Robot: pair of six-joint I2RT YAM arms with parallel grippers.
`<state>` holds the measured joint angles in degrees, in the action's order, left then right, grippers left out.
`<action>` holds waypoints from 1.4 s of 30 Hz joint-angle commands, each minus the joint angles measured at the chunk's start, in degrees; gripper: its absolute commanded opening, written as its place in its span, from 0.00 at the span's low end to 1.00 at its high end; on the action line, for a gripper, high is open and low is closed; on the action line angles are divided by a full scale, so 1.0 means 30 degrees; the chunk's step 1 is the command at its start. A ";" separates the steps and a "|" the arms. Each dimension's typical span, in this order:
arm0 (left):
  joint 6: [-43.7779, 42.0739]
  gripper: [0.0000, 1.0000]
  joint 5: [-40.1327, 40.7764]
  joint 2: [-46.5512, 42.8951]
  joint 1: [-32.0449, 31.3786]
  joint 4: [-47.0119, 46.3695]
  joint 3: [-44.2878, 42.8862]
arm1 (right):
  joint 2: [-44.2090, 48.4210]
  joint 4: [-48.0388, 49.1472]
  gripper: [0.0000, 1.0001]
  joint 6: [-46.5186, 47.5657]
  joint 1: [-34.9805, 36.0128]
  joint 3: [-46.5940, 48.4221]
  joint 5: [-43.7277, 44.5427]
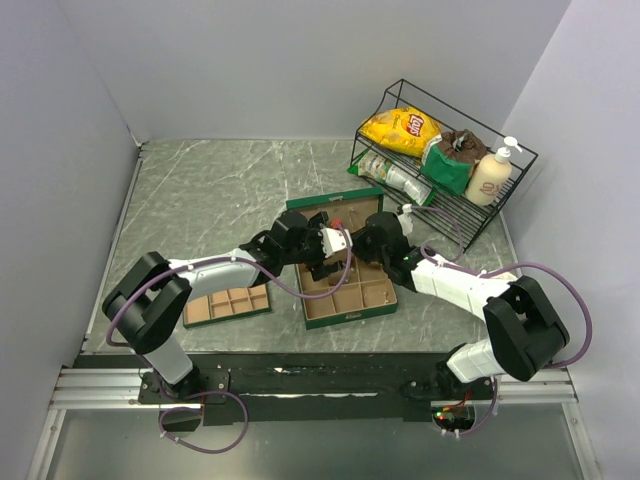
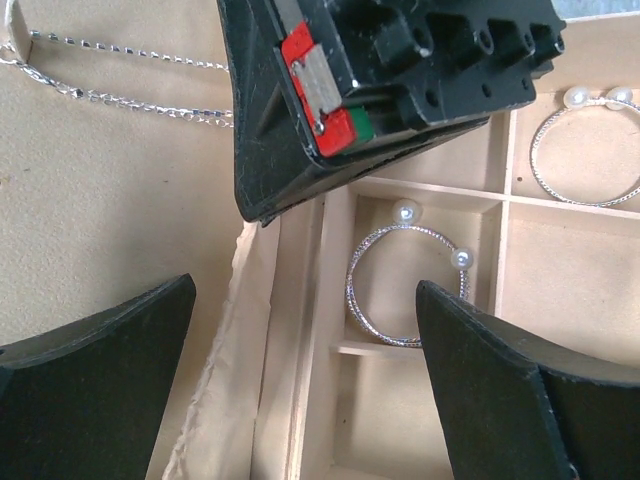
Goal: Organize the mixed jewelry
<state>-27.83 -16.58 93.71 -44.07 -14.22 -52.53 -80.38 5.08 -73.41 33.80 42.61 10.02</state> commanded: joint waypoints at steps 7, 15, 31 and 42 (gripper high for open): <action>0.0108 0.98 -0.0333 0.0930 -0.0395 -0.0300 -0.1530 | 0.0485 0.0708 0.00 0.0270 -0.0251 -0.0112 0.0058; 0.0342 0.89 0.0457 0.1429 -0.0455 -0.0066 -0.1533 | 0.0747 0.0504 0.00 0.0299 -0.0368 -0.0199 0.0146; 0.0987 0.63 0.0722 0.1750 -0.0455 0.0579 -0.1414 | 0.2680 -0.1162 0.32 0.2875 -0.0807 0.0295 0.0789; 0.1602 0.52 -0.0039 0.1751 -0.0455 0.0520 -0.1854 | 0.5758 -0.4681 0.36 0.7262 -0.2096 -0.0463 0.2462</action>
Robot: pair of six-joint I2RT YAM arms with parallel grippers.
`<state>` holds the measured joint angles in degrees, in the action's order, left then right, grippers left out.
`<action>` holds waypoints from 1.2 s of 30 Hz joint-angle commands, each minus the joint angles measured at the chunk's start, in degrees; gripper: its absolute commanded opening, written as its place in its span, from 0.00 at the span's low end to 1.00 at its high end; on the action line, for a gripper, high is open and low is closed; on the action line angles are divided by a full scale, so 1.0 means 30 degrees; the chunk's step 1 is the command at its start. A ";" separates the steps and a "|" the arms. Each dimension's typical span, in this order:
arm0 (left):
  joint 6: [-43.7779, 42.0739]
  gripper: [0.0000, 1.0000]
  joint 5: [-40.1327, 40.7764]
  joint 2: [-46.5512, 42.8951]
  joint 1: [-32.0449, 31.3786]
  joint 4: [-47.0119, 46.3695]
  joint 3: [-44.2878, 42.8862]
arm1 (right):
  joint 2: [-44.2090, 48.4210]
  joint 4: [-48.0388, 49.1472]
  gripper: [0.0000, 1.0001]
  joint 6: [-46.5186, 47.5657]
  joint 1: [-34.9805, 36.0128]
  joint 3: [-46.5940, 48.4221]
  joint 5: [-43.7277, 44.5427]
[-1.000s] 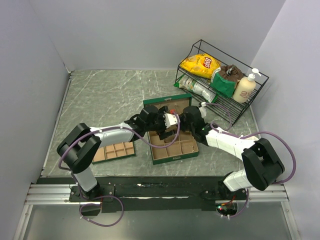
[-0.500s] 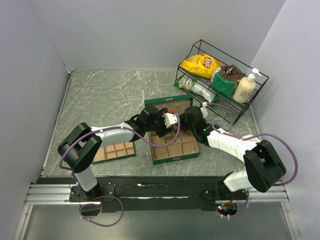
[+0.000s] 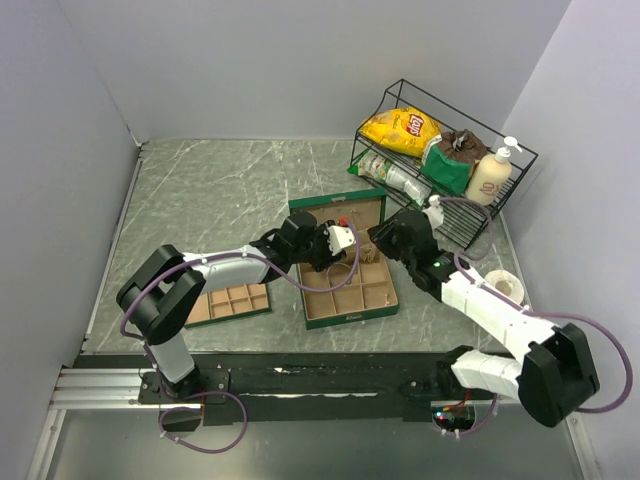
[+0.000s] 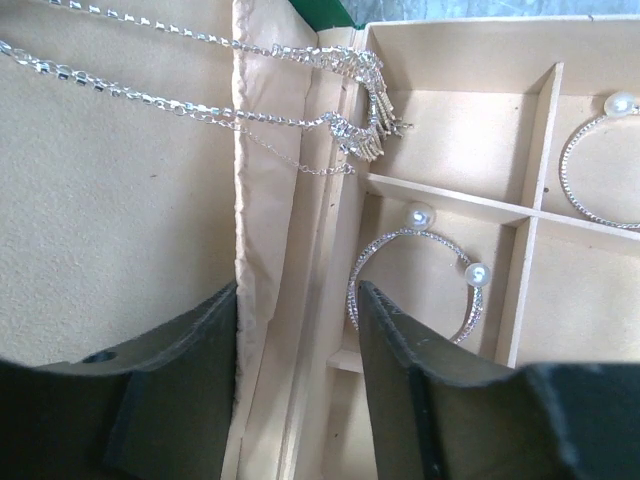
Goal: Organize the mixed jewelry
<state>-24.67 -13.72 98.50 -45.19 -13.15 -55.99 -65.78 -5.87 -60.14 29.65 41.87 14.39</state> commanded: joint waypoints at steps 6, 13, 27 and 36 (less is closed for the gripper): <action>0.0722 0.43 -0.1550 0.0360 -0.0083 0.0719 -0.1405 | -0.0073 -0.0533 0.37 0.6216 -0.2264 0.0368 -0.1485; 0.0751 0.39 -0.1844 0.0712 -0.0083 0.1452 -0.2109 | -0.2182 0.0314 0.38 0.8530 -0.2793 0.1249 -0.4678; 0.0487 0.36 -0.1756 0.0741 -0.0113 0.1980 -0.2255 | -0.4351 -0.0211 0.46 1.1432 -0.2822 0.2743 -0.5647; 0.0516 0.34 -0.1903 0.0858 -0.0113 0.2273 -0.2461 | -0.4705 -0.0388 0.46 1.2341 -0.2793 0.2949 -0.5236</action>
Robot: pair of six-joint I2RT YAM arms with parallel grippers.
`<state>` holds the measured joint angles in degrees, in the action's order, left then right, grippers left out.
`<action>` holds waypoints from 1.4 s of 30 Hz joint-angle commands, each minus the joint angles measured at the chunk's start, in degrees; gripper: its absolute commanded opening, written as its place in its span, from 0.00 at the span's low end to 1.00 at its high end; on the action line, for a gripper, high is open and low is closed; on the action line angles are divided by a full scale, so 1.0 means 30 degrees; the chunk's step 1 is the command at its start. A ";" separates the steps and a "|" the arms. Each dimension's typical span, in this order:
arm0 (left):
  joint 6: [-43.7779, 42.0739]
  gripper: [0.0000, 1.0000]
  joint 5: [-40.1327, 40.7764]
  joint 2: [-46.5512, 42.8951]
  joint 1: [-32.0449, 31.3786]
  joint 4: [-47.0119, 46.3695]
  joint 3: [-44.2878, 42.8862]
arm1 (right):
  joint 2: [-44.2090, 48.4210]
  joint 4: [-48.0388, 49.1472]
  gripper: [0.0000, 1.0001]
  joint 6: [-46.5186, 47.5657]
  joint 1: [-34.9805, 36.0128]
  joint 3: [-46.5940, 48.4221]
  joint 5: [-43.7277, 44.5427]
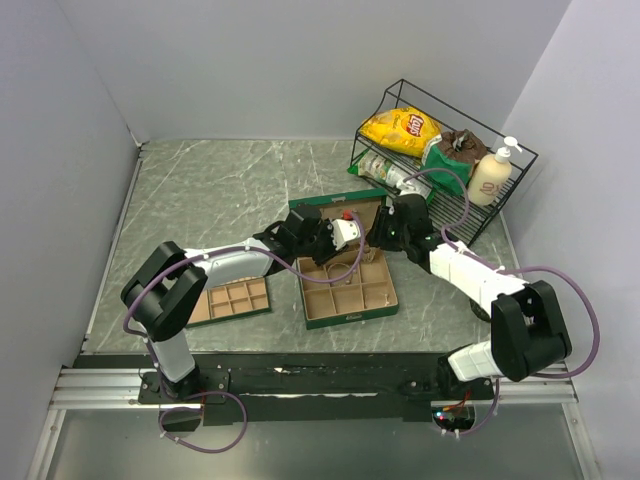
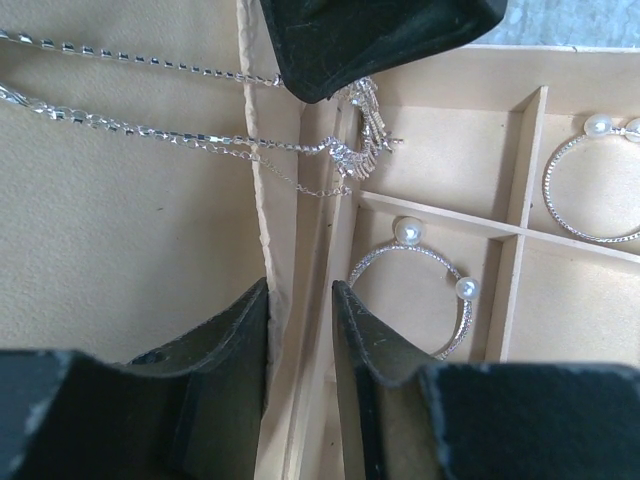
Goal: Organize the mixed jewelry
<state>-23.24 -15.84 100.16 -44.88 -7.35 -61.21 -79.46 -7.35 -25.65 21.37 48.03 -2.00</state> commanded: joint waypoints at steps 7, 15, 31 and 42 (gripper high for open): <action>0.0014 0.34 -0.1167 0.0364 -0.0215 0.0401 -0.0807 | -0.0787 0.0518 0.46 0.0992 -0.0032 0.0660 -0.0652; 0.0102 0.34 -0.1284 0.0480 -0.0215 0.0459 -0.0837 | -0.1052 0.0870 0.44 0.0816 -0.0003 0.0426 -0.0769; 0.0073 0.34 -0.1196 0.0569 -0.0215 0.0665 -0.0749 | -0.0321 0.0752 0.00 0.0466 -0.0032 0.0748 -0.1822; 0.0102 0.34 -0.1138 0.0598 -0.0215 0.0957 -0.0690 | 0.1262 0.2393 0.00 -0.1964 -0.0061 0.0689 -0.1649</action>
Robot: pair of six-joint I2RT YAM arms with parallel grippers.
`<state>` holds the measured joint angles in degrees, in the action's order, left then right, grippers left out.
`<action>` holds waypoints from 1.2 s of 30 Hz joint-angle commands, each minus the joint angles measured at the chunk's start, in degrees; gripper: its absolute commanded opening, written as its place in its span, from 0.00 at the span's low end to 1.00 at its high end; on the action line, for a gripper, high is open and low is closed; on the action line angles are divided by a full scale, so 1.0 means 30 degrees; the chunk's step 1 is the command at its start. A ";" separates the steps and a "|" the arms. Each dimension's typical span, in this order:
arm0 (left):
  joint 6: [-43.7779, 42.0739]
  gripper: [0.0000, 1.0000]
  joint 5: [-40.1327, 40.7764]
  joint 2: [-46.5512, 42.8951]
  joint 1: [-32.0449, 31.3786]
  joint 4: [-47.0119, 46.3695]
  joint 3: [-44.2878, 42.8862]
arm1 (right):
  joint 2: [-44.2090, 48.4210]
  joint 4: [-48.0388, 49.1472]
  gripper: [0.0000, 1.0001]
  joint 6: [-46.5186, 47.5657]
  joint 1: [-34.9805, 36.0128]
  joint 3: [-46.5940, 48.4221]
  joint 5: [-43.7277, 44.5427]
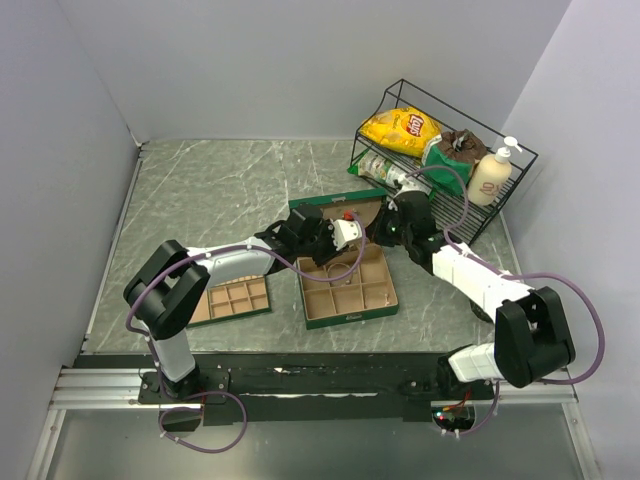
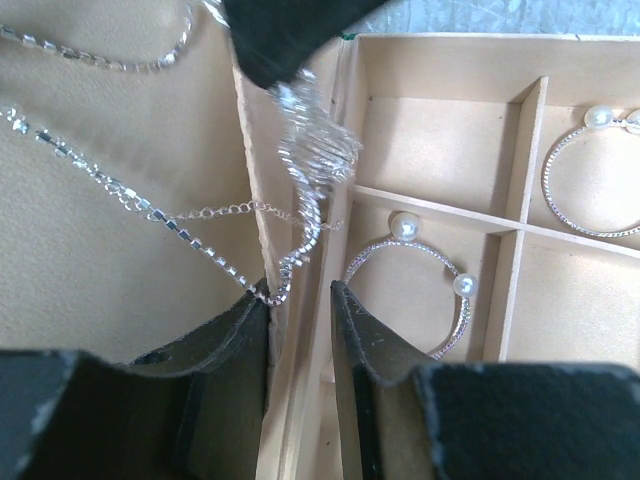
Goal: Organize the mixed jewelry
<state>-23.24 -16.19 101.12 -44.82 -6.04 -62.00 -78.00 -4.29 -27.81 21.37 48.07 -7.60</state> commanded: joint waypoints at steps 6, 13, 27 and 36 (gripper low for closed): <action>0.0073 0.33 -0.1051 0.0189 -0.0237 0.0579 -0.0311 | 0.0804 0.2339 0.00 -0.2503 -0.0090 0.0820 0.0949; 0.0160 0.33 -0.0992 0.0160 -0.0237 0.0492 -0.0165 | 0.1008 0.3686 0.00 -0.3882 -0.0178 0.0354 0.0804; 0.0102 0.30 -0.1694 -0.0016 -0.0237 0.0373 -0.0076 | 0.1361 0.4390 0.00 -0.4673 -0.0296 -0.0497 0.1155; -0.0016 0.26 -0.2251 -0.0015 -0.0237 0.0960 -0.0398 | 0.1038 0.4244 0.00 -0.4411 -0.0325 -0.0906 0.1389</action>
<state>-23.29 -17.72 101.12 -44.71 -5.08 -62.00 -75.13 6.44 -41.47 20.69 46.04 -4.95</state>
